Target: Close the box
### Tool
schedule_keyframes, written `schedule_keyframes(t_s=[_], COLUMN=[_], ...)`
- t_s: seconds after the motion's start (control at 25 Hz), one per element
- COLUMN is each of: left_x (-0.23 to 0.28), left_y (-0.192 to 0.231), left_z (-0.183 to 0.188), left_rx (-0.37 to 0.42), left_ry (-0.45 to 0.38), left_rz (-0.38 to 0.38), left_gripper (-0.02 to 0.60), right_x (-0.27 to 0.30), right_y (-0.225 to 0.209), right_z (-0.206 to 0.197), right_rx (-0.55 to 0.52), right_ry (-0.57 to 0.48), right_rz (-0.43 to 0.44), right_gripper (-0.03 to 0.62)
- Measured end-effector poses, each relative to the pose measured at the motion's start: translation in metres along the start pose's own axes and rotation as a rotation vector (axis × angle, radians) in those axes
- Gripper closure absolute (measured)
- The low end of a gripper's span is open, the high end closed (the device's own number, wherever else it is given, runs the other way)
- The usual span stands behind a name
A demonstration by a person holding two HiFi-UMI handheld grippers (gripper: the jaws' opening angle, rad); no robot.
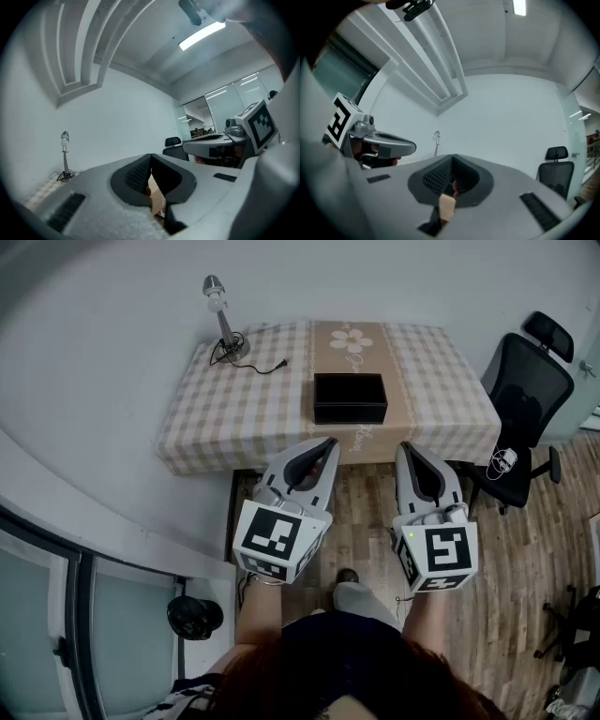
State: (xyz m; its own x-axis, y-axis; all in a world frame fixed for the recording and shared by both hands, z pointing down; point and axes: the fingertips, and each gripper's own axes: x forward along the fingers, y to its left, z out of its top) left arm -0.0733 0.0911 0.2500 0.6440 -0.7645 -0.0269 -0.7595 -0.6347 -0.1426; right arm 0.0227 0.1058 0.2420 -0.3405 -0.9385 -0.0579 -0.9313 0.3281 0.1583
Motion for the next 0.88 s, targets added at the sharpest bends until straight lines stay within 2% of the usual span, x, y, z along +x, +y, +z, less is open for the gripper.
schedule_keyframes(t_s=[0.32,0.88], left_x=[0.025,0.082], left_y=[0.011,0.007], left_z=[-0.007,-0.004], left_rx=[0.007,0.005], left_ry=[0.011,-0.002], left_rz=[-0.005,-0.048], left_gripper=[0.554,0.554], right_x=[0.018,0.059], right_y=[-0.015,-0.043], right_z=[-0.013,-0.036], right_rx=[0.109,0.104], right_ry=[0.022,0.074], right_rz=[0.018,0.054], right_gripper=[0.577,0.577])
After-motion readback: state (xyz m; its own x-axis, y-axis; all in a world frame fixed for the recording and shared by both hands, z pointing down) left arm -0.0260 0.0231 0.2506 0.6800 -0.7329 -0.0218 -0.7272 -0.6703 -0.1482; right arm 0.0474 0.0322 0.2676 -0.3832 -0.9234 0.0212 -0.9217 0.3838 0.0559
